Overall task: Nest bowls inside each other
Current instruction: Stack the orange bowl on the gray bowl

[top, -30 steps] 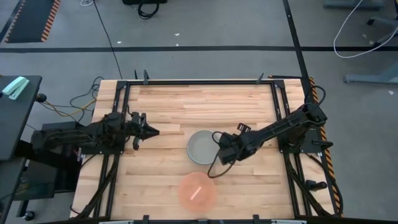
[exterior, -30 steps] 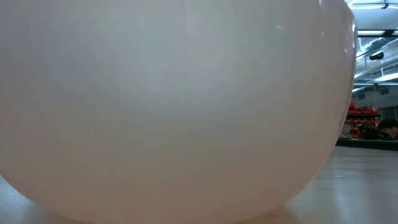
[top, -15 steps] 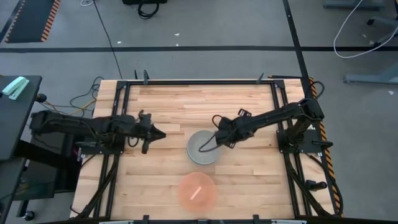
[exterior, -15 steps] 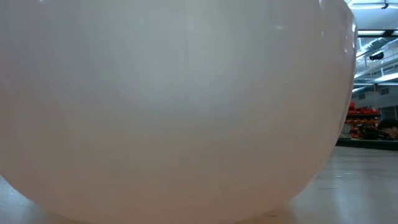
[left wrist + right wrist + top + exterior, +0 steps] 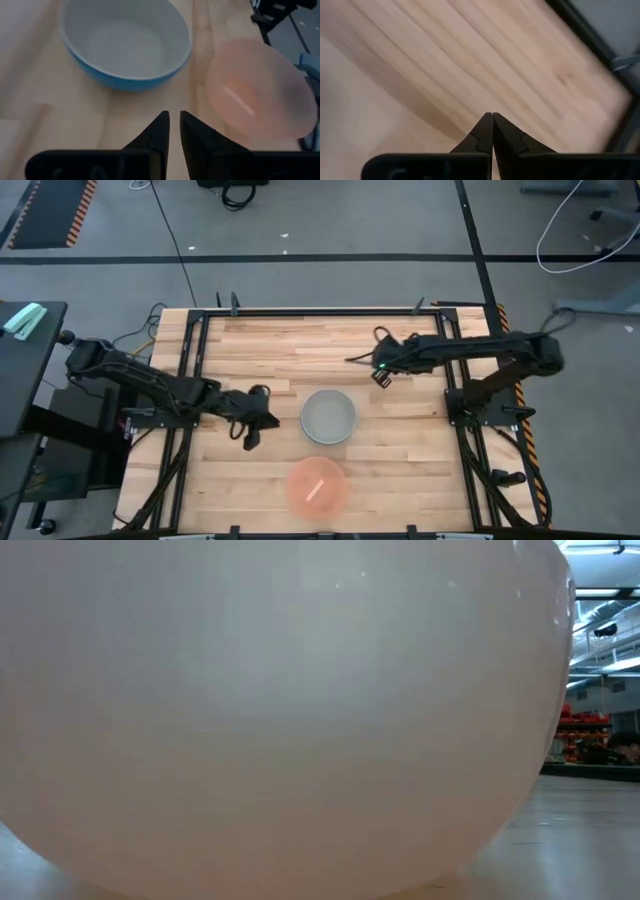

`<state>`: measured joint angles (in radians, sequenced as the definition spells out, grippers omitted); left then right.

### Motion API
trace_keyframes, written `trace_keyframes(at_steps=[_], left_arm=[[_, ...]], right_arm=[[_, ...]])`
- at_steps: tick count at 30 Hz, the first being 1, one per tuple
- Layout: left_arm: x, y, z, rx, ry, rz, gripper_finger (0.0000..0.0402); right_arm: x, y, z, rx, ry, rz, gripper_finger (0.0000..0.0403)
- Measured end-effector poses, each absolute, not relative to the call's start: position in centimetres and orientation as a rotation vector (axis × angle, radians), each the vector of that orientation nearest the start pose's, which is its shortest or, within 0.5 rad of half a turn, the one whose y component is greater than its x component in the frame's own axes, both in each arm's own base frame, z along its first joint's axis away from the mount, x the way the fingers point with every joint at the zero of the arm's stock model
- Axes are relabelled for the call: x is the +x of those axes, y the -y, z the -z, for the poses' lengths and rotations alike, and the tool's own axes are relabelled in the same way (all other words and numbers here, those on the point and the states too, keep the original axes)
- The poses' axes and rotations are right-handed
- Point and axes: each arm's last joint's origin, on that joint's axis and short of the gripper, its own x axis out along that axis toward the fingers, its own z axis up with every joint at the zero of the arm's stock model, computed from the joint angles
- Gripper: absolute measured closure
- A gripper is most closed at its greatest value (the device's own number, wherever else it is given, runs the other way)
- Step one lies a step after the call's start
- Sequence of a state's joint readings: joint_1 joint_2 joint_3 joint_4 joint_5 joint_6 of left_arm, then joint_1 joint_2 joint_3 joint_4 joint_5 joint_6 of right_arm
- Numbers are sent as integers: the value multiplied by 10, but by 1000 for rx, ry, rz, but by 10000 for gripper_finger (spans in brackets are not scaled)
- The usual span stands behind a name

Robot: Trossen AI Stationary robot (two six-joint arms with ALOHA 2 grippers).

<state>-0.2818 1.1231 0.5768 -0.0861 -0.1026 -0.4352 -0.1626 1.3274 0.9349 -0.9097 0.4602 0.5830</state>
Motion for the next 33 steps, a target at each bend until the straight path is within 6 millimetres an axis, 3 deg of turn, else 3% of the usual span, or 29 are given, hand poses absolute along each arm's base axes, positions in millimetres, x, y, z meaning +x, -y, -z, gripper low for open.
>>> trace_keyframes(at_steps=[10,21,33], left_arm=[[251,104,-215,-321,-814,46,349],[289,142,-227,-313,-892,37,349],[315,156,-215,-369,-1042,-43,335]], right_arm=[[194,35,-231,447,-932,778,389],[197,27,-230,448,-924,746,389],[199,24,-230,469,-948,679,389]])
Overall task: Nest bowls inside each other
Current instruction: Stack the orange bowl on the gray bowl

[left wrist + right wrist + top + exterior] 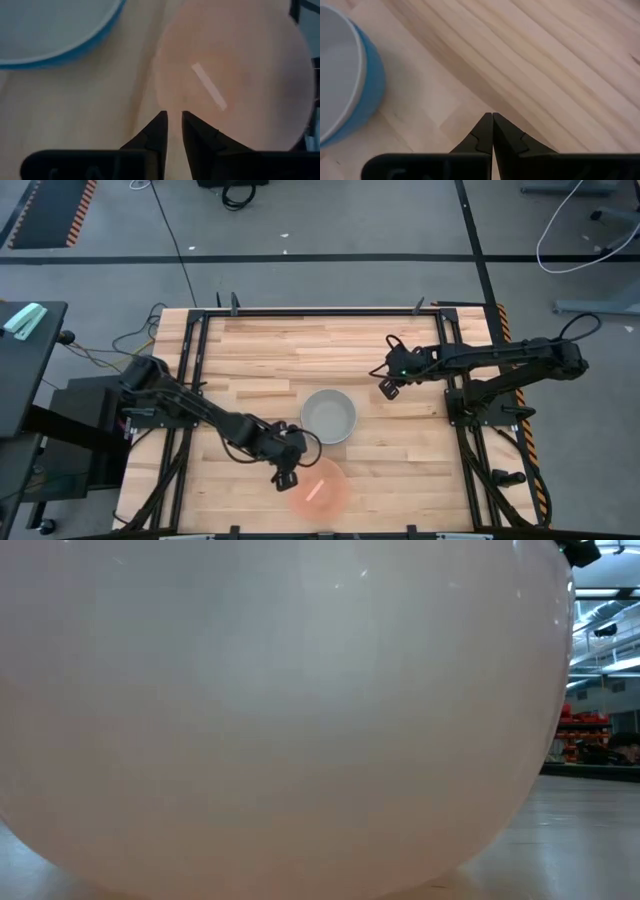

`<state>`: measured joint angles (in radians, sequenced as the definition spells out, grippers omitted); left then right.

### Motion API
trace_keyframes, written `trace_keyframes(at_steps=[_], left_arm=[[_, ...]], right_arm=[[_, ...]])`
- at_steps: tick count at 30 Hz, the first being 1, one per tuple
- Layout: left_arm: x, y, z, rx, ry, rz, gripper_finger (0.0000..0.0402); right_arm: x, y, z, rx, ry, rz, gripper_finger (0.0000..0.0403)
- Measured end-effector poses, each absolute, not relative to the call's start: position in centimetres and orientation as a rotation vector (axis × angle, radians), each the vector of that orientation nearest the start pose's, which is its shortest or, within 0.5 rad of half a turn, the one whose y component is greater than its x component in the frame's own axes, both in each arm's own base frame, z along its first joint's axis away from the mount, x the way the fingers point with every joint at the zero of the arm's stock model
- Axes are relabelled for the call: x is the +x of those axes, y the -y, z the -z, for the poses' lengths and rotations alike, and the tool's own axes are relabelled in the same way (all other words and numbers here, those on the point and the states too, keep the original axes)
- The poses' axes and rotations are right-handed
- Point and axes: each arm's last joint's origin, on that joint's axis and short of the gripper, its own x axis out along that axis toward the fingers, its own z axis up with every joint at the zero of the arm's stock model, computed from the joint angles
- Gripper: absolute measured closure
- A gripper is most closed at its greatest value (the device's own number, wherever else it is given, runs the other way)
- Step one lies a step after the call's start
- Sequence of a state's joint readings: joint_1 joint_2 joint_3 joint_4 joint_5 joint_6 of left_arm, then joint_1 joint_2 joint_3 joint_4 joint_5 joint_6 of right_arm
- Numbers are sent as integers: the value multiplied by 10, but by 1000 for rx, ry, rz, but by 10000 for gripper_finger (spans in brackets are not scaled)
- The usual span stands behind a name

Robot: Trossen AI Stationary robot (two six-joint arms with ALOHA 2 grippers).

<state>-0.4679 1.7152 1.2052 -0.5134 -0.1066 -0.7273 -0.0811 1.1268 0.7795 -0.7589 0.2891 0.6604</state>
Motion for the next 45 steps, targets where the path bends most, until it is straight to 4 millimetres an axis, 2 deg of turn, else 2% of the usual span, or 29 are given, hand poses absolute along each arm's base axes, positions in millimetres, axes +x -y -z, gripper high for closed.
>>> trace_keyframes(at_steps=[10,17,24,37,45], left_arm=[[315,157,-215,-462,-1059,-74,286],[314,153,-212,-458,-1093,-103,262],[318,157,-197,-482,-1151,-101,251],[330,154,-166,-499,-1229,-116,265],[334,147,-166,-505,-1220,-127,315]], right_arm=[[200,19,-230,453,-950,648,373],[200,19,-230,454,-949,649,358],[201,19,-230,457,-942,647,357],[202,19,-231,458,-930,643,357],[202,19,-231,458,-929,643,358]])
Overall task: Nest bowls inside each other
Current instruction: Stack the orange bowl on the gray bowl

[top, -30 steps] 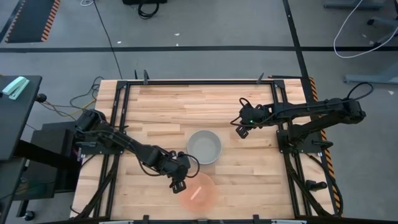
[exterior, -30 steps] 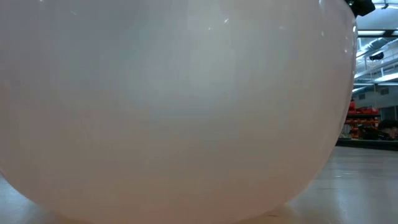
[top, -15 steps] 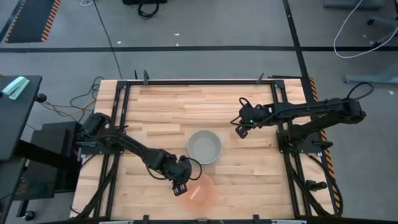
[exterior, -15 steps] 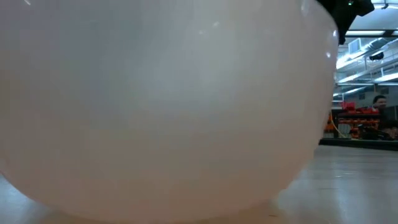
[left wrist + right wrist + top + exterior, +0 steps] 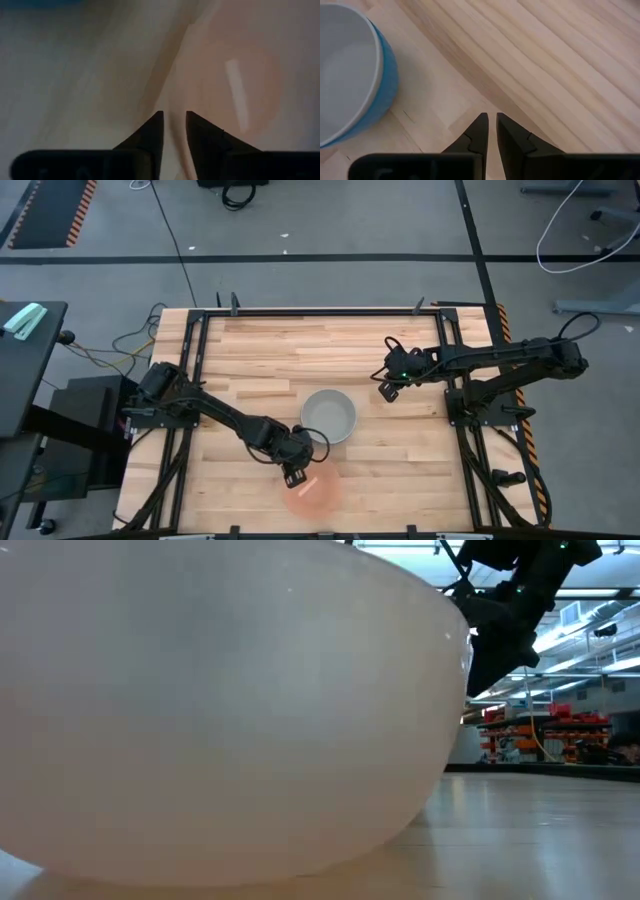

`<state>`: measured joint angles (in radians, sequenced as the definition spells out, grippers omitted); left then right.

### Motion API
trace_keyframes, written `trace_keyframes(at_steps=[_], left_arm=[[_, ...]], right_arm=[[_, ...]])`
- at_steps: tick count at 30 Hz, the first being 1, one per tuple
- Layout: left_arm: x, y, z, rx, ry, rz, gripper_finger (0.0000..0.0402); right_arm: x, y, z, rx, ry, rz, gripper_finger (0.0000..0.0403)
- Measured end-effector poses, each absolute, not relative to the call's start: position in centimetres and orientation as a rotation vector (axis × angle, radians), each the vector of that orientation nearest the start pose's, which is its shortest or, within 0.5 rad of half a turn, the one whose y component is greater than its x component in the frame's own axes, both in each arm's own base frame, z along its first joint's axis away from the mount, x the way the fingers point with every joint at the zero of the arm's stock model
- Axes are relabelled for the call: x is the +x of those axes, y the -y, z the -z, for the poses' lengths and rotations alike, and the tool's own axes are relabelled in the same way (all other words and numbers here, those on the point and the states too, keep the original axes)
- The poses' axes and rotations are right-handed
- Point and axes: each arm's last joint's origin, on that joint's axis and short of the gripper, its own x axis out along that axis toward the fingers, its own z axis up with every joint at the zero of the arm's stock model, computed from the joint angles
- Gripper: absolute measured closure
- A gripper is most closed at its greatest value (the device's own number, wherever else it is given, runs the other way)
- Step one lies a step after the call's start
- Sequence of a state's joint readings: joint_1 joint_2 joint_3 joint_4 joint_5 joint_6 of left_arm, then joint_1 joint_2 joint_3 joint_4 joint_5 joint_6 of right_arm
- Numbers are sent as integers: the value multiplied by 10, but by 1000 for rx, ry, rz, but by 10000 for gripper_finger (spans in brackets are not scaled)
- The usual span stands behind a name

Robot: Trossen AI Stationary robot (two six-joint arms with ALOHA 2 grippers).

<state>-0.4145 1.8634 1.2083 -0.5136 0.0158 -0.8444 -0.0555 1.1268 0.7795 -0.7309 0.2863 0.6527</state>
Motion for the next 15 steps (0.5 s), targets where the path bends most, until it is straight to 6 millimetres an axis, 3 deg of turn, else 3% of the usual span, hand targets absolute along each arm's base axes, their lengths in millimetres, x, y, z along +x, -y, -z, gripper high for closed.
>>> trace_keyframes(at_steps=[6,15], left_arm=[[334,148,-167,-487,-1215,-104,385],[334,148,-167,-477,-1213,-99,384]], right_arm=[[202,19,-231,458,-928,642,358],[202,19,-231,458,-928,642,358]])
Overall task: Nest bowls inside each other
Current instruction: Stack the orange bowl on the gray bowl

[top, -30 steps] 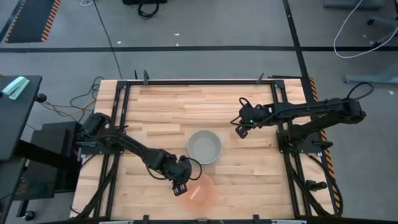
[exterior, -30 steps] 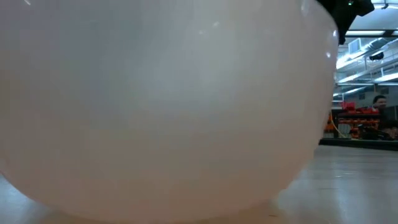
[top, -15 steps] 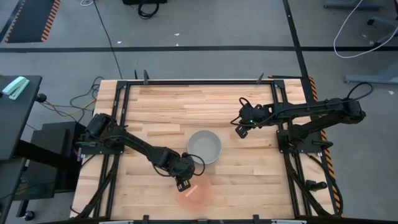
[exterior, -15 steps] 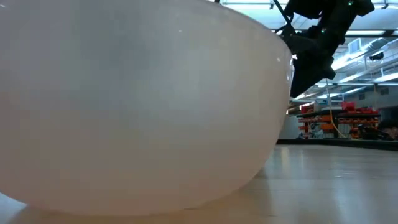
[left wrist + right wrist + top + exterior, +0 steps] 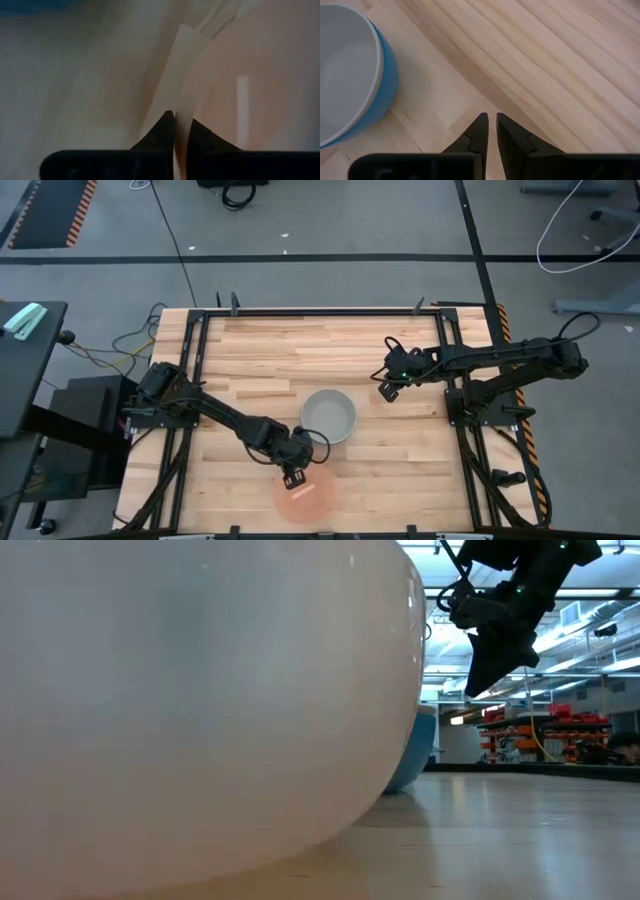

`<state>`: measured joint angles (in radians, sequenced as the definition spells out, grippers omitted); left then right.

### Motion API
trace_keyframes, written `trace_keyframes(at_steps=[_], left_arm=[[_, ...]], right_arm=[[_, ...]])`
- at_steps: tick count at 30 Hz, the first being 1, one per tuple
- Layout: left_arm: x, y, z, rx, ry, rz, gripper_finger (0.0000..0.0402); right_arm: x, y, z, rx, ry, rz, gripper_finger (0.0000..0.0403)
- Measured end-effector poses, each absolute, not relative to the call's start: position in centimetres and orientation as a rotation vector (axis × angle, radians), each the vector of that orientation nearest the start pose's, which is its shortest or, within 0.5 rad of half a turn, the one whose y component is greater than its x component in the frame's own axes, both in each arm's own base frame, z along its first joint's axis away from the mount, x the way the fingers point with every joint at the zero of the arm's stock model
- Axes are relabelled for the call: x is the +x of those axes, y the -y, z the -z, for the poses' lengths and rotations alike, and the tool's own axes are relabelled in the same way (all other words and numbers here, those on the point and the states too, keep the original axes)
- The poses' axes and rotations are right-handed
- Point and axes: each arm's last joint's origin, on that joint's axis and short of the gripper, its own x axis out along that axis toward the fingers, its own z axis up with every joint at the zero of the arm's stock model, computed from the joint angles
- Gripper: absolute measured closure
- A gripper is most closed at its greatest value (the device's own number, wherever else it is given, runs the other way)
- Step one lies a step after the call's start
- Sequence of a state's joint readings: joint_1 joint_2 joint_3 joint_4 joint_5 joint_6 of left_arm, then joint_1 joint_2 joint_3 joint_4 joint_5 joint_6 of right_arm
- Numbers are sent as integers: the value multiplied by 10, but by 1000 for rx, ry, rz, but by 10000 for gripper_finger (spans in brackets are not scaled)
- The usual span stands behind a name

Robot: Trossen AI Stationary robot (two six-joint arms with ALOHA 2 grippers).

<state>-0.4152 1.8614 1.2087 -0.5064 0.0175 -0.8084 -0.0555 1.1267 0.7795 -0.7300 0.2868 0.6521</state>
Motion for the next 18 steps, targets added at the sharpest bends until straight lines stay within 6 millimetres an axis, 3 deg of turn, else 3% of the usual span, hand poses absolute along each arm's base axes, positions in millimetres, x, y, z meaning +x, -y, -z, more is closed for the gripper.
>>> trace_keyframes(at_steps=[8,18], left_arm=[[337,149,-175,-467,-1232,-61,385],[349,150,-223,-354,-1228,-84,387]], right_arm=[[202,20,-231,454,-926,648,358],[202,20,-231,435,-919,664,358]])
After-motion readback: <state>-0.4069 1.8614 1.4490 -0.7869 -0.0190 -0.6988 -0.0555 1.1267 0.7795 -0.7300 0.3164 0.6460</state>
